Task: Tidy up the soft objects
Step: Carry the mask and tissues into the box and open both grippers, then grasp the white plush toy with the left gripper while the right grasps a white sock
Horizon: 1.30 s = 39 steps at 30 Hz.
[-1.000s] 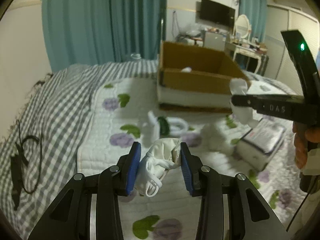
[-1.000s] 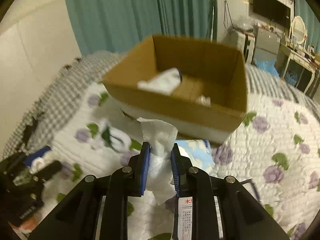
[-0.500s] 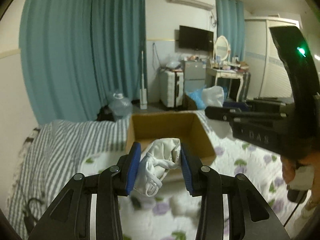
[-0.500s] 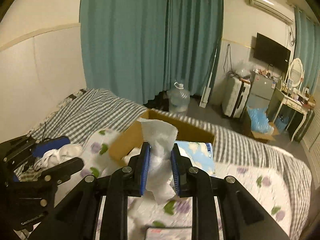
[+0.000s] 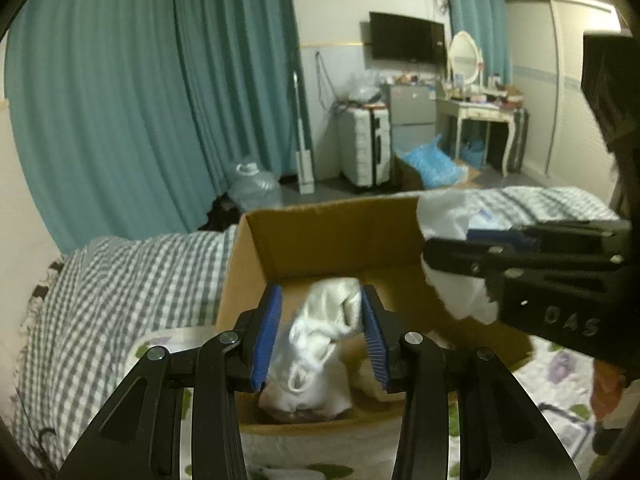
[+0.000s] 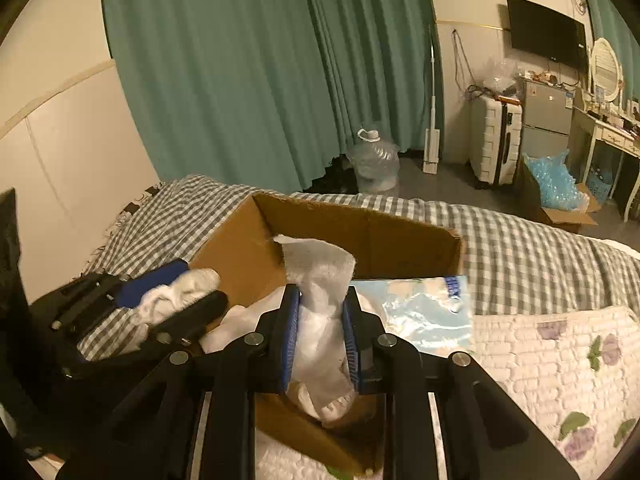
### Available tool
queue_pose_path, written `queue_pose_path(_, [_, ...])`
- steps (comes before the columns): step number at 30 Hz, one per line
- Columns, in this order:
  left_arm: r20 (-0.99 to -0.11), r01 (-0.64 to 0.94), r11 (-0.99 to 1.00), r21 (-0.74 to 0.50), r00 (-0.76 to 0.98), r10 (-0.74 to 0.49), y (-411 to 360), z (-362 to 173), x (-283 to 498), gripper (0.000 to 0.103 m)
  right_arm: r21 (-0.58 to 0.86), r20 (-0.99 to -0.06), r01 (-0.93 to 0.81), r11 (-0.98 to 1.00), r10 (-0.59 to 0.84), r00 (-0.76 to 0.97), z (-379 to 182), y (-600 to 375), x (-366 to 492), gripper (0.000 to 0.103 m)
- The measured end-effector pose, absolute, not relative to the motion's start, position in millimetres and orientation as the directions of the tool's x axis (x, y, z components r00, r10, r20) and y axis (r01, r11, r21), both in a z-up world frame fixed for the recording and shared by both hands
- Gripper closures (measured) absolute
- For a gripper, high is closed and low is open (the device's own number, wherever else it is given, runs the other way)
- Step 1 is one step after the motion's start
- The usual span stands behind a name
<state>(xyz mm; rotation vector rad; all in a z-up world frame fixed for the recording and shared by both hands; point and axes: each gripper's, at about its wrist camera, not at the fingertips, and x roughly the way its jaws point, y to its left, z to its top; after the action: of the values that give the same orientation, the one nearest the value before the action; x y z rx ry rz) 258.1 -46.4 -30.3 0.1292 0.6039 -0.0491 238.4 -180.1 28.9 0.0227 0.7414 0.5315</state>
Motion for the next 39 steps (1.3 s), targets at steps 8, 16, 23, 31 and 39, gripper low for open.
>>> queue_pose_path(8, [-0.555,0.037,0.99,0.139,0.831,0.046,-39,-30,249,0.03,0.17,-0.602,-0.424,0.89,0.434,0.67,34,-174,231,0.037])
queue_pose_path(16, [-0.479,0.031,0.994,0.101,0.878,0.021,-22,27,187,0.03,0.103,-0.565,-0.362,0.927,0.354,0.745,91,-189,181,0.018])
queue_pose_path(23, [-0.339,0.021,0.997,0.068,0.941,0.003,1,97,100,0.013,-0.013,-0.491,-0.361,0.933,0.308,0.815,171,-185,95,0.007])
queue_pose_path(31, [-0.34,-0.044,0.998,0.047,0.939,0.058,31,95,53,0.012,-0.063,-0.479,-0.379,0.923,0.305,0.823,182,-175,21,0.004])
queue_pose_path(39, [-0.472,-0.038,0.999,0.039,0.88,0.052,40,7,70,0.012,0.065,-0.632,-0.37,0.927,0.325,0.703,59,-159,33,0.004])
